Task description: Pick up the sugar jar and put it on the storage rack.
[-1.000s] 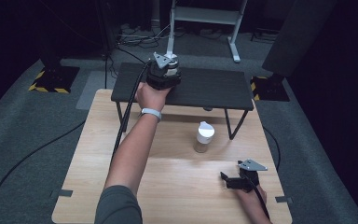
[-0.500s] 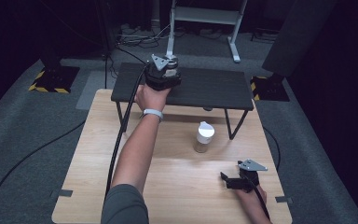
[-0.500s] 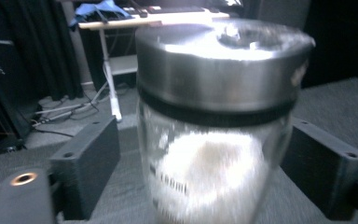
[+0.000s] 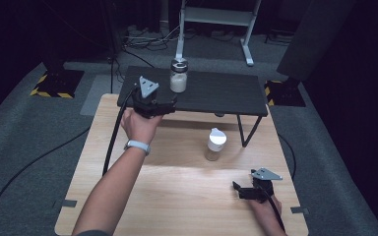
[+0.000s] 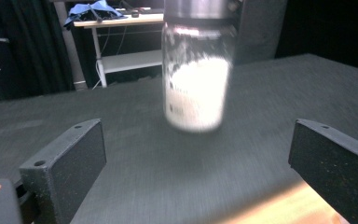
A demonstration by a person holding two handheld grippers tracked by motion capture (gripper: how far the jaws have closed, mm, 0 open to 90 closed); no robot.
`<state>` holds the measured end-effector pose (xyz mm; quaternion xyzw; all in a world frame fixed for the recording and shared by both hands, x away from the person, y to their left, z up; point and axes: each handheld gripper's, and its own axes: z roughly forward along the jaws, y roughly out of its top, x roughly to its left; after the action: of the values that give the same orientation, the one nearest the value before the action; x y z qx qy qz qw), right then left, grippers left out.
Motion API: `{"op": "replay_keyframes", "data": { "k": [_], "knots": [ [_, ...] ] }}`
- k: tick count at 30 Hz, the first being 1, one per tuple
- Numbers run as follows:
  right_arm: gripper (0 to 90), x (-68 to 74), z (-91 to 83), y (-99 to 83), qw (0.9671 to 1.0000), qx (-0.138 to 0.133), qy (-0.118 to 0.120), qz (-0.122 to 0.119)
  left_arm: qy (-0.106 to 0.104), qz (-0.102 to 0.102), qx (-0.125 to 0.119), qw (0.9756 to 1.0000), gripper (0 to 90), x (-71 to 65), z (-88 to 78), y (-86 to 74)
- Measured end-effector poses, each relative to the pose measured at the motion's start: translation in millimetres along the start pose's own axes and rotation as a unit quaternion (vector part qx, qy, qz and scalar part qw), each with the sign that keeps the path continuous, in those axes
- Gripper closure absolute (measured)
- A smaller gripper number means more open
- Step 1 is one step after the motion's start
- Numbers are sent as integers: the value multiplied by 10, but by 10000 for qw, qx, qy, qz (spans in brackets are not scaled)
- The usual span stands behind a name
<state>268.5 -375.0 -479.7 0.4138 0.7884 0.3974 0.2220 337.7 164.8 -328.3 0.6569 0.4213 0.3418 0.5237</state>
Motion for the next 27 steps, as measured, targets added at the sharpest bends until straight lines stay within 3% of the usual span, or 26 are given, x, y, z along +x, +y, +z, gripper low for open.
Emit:
{"op": "replay_keyframes", "data": {
  "k": [8,12,17,22,24,27],
  "knots": [
    [20,0,0,2,10000,4,1,-3,77,309,99,9994,54,-143,-475,-588],
    [20,-1,3,6,10000,7,5,-6,37,379,135,9992,61,-209,-627,-866],
    [20,-1,5,7,10000,9,5,-8,-56,54,346,9994,70,-239,-751,-1217],
    [20,1,7,10,10000,13,-1,-3,-139,-27,598,9981,70,-251,-837,-1501],
    [20,1,7,10,10000,13,-2,-3,-185,-119,740,9970,70,-232,-843,-1586],
    [20,2,6,10,10000,13,-2,-1,-464,-267,1010,9934,70,-119,-800,-1677]
  ]
}}
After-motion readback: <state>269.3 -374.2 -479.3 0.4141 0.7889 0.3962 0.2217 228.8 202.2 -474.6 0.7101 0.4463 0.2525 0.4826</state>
